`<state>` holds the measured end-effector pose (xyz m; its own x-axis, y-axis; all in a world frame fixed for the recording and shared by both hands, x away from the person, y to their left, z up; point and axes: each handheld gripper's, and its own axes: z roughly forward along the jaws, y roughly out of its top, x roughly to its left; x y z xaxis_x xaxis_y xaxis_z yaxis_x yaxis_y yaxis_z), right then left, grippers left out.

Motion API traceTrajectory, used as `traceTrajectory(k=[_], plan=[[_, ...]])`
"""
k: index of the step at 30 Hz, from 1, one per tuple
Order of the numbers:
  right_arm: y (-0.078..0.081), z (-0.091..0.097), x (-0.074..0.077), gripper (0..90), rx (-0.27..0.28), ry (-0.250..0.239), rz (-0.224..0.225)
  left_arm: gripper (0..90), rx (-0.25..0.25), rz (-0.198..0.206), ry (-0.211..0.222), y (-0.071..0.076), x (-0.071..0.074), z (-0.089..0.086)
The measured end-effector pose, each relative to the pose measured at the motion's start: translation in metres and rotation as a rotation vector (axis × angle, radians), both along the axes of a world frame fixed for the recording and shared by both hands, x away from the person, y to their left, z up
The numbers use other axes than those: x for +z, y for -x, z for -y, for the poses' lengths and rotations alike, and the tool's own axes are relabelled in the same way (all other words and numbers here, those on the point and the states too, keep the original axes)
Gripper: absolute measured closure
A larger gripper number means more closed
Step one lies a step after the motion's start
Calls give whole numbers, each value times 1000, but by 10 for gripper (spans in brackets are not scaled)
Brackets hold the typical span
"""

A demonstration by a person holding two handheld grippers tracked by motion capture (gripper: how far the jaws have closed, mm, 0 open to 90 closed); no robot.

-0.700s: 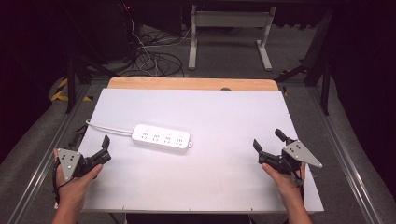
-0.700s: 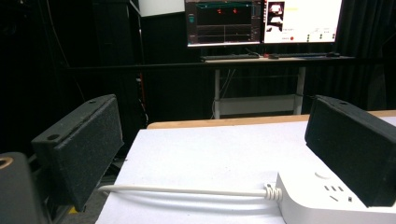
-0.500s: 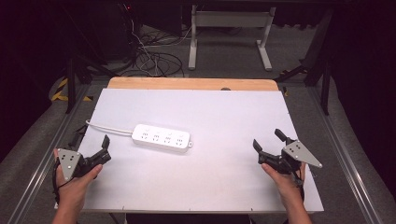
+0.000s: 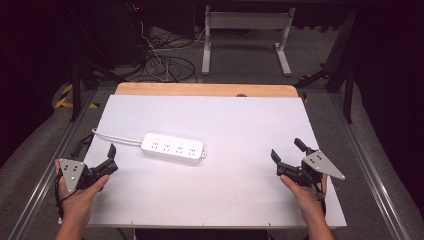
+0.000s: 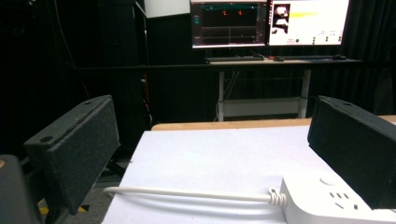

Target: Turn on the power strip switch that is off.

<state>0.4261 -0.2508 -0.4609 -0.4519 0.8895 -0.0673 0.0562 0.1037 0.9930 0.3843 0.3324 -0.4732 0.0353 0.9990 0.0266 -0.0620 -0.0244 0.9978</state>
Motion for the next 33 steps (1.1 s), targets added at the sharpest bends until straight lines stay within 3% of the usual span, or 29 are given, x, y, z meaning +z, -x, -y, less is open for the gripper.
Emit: traceTrajectory(k=[7,12,15,24,29,33], plan=[[1,1,0,117,-5,-4,-1,20,-12,-2,10,-1,2,1],[1,1,0,117,-6,-1,1,10,-15,0,2,-1,2,2],[1,1,0,115,-8,-3,0,10,-12,3,-25,-1,2,4],[1,1,0,115,-6,0,-1,13,9,28,-1,0,11,2],[1,2,0,116,-5,-2,-1,14,2,27,-34,0,12,5],[1,2,0,117,-5,-5,-1,16,-3,25,-33,0,13,7]])
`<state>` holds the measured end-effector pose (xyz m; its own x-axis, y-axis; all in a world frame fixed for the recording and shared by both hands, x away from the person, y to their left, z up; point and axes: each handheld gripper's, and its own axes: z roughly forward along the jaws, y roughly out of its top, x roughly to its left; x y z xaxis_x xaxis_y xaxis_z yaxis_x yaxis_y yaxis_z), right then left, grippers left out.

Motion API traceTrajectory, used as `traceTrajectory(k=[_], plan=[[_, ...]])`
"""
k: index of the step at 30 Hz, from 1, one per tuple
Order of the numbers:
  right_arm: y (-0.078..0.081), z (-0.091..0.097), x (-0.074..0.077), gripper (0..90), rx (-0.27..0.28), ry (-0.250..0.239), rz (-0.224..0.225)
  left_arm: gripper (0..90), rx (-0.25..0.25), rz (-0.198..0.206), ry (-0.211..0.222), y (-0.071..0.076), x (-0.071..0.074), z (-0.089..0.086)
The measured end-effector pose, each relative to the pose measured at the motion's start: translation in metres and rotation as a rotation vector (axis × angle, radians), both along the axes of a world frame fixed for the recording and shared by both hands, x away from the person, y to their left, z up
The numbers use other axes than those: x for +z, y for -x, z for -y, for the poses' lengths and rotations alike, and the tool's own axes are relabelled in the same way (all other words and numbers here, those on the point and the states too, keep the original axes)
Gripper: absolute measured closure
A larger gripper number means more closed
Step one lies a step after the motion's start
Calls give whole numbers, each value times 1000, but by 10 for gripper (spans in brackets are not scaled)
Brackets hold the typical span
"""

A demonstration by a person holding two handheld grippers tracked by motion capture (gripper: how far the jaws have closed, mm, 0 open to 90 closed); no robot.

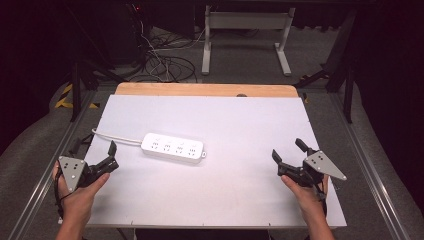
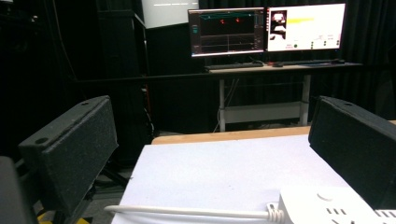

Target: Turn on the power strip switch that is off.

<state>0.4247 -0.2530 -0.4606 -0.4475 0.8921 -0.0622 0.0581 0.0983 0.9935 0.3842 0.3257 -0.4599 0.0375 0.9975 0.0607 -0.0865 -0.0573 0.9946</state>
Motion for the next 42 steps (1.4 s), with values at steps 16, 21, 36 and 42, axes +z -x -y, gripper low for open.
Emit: traceTrajectory(k=[16,21,36,42], plan=[[0,0,-1,120,4,3,-5,590,-87,-91,79,5,1,-3],[0,0,-1,121,5,1,-8,655,-85,-122,78,5,4,-4],[1,-2,-2,125,8,10,-15,900,-169,-266,67,-4,22,3],[0,-1,-3,127,7,9,-18,900,-186,-321,14,-17,24,12]])
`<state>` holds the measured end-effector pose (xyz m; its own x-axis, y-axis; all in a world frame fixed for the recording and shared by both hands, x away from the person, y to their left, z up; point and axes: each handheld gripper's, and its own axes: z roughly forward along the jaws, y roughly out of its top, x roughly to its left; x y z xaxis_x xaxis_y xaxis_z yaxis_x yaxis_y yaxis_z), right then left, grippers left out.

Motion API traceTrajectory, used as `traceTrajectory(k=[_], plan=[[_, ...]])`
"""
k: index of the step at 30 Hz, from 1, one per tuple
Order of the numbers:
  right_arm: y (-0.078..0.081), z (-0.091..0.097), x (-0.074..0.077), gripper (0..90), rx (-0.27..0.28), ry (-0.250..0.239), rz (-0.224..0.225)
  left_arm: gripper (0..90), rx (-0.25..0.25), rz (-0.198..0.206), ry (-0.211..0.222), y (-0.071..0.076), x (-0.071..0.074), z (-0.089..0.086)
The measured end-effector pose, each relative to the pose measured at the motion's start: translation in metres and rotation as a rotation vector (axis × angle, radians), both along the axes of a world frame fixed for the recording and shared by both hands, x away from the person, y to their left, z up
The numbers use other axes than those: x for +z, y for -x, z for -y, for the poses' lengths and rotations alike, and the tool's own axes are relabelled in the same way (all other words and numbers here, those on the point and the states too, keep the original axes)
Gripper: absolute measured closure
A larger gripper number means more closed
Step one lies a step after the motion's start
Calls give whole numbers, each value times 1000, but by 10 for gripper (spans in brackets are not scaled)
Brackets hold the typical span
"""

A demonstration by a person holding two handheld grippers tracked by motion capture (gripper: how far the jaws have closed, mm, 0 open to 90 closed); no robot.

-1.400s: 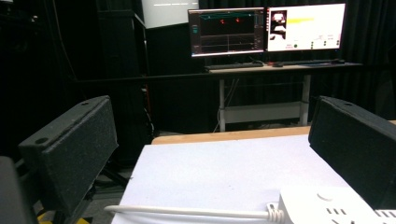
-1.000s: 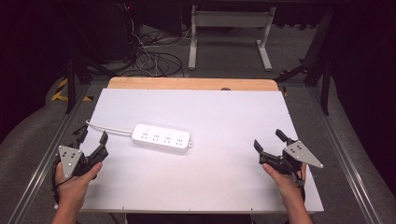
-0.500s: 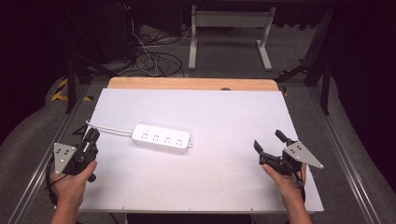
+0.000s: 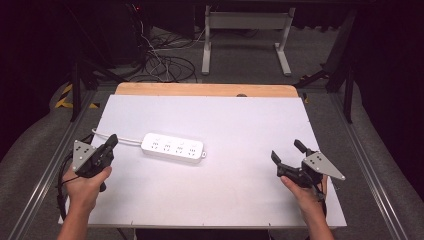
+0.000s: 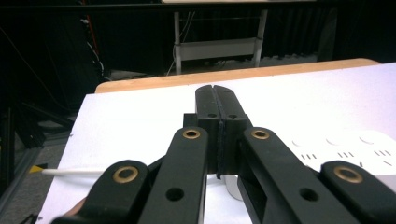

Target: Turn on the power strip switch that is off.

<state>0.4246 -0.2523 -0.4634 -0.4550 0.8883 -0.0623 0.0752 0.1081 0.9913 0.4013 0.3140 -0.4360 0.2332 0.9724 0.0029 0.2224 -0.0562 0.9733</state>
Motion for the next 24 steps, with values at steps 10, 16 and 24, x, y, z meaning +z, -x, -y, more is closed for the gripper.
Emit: traceTrajectory(k=[10,16,24], plan=[[0,3,1,131,-9,-2,-1,900,-17,-76,-48,-22,14,9],[0,2,-1,134,-3,6,-8,900,-53,-128,-111,-39,27,24],[1,5,0,138,-6,-2,-6,900,-102,-248,-193,-66,24,55]])
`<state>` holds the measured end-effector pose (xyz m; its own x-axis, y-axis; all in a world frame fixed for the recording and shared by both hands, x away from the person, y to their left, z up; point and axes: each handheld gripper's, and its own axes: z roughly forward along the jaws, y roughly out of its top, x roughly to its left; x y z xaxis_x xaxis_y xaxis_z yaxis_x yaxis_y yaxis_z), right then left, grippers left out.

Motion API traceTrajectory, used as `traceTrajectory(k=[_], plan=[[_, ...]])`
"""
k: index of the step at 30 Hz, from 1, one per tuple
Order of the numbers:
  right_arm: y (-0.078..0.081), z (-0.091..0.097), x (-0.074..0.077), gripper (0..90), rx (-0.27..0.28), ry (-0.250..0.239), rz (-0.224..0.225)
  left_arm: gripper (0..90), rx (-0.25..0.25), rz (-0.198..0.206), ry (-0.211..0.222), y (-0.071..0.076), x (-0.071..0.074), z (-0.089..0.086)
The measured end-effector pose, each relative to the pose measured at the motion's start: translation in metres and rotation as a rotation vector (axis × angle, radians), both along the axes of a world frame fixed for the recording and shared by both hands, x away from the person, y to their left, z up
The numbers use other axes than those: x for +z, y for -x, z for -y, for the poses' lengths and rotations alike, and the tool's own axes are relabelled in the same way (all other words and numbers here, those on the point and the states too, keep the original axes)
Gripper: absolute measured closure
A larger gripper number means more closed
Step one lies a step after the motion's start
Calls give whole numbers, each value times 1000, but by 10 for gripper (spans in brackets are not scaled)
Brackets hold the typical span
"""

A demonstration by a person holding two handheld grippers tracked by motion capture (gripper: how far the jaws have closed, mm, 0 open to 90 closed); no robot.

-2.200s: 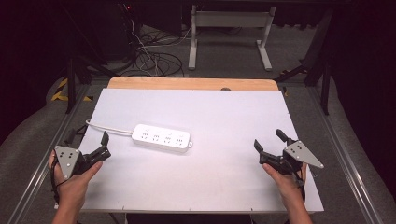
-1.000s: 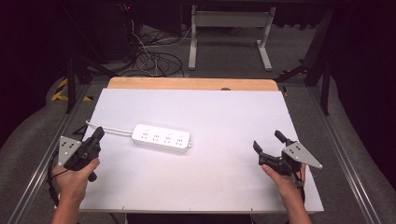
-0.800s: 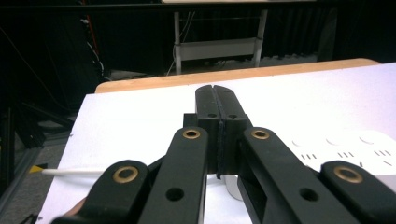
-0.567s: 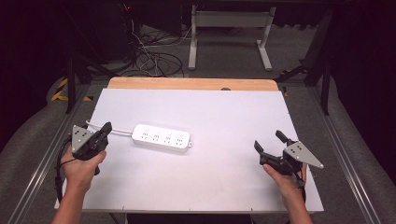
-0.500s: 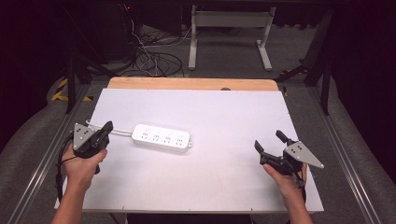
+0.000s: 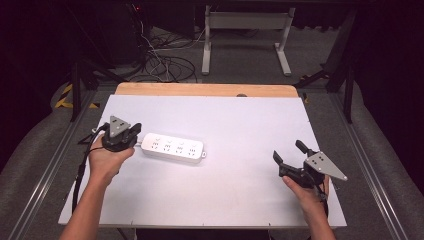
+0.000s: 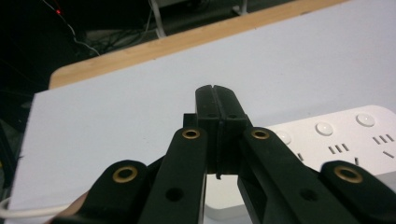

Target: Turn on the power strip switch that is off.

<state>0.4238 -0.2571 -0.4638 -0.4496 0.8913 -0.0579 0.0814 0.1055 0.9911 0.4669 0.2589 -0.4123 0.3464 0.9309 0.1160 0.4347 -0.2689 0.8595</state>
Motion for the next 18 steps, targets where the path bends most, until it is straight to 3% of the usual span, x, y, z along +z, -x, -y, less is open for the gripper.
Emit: traceTrajectory(k=[5,10,18], plan=[[0,2,0,143,2,-6,-2,900,-9,-47,-72,-16,-8,18],[-2,2,-1,144,1,-1,-11,900,-20,-132,-102,-27,-14,28],[-2,0,-1,148,9,1,-12,899,-37,-227,-132,-40,-27,37]])
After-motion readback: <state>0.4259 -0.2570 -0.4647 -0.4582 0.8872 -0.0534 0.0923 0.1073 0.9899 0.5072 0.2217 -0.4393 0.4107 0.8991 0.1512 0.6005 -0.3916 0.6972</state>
